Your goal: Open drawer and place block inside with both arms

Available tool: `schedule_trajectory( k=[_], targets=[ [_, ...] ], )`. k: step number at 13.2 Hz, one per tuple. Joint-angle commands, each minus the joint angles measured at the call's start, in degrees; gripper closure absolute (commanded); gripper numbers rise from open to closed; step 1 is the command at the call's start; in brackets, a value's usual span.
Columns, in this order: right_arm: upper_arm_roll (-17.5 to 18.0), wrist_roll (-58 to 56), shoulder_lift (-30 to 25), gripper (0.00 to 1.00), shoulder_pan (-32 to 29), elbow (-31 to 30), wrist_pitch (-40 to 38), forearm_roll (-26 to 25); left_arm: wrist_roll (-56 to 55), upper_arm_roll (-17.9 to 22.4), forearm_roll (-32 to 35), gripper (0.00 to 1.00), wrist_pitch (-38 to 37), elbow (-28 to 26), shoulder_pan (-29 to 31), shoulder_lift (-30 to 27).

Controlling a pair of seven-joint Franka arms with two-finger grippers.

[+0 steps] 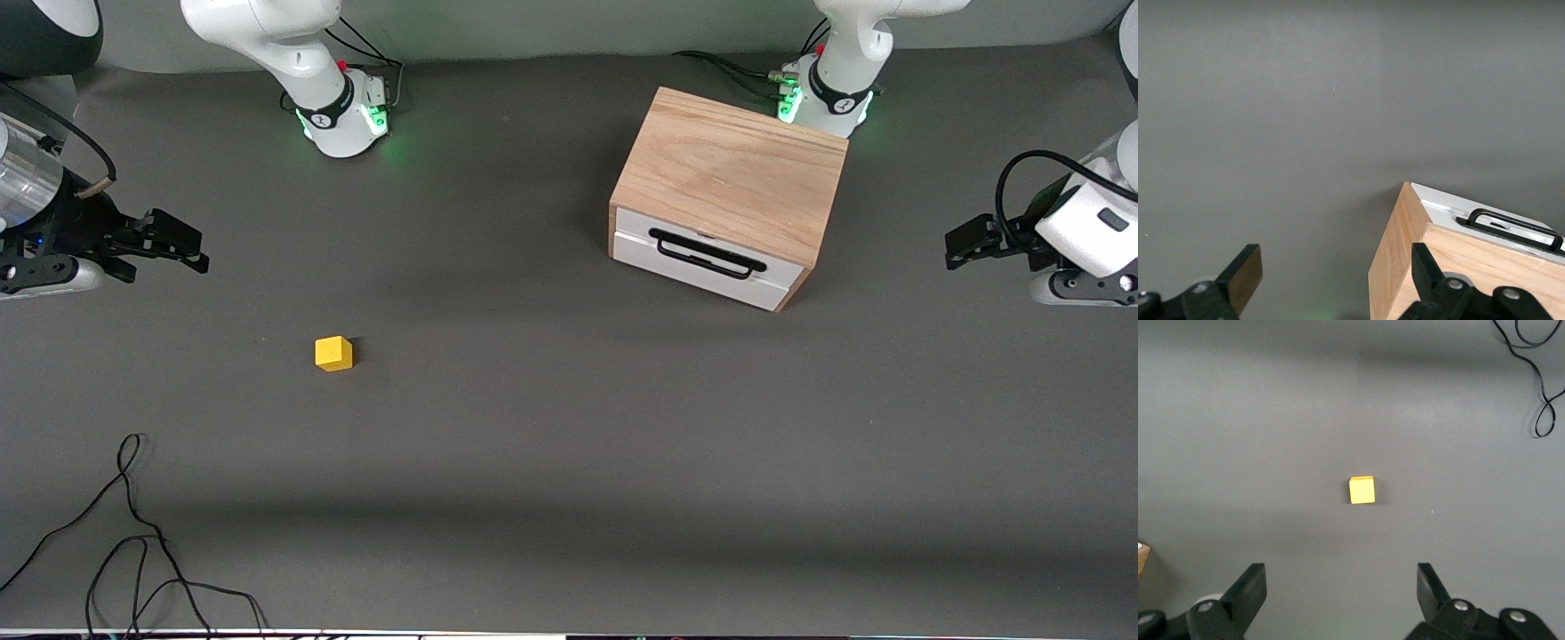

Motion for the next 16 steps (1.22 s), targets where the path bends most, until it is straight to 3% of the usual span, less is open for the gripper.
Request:
schedule_trajectory(
  k=[1,10,13,16],
  targets=[
    [0.69,1.24,0.65,0.00,-0.46,1.38,-0.39,-0.70,0.74,0.23,0.49,0.00,0.13,-0.40,-0.38,-0.74],
    [0.60,0.80,1.62,0.00,-0.46,-0.11,-0.21,-0.79,-1.09,0.23,0.06,0.00,0.57,-0.48,-1.77,0.23],
    [0.69,0.36,2.58,0.00,-0.20,-1.69,0.22,-1.58,-11.53,0.23,0.05,0.00,0.83,-0.40,-6.60,0.31],
    [0.69,0.18,2.41,0.00,-0.29,-6.77,4.34,-1.58,-28.73,0.23,0.05,0.00,0.83,-0.48,-12.22,1.63]
  ],
)
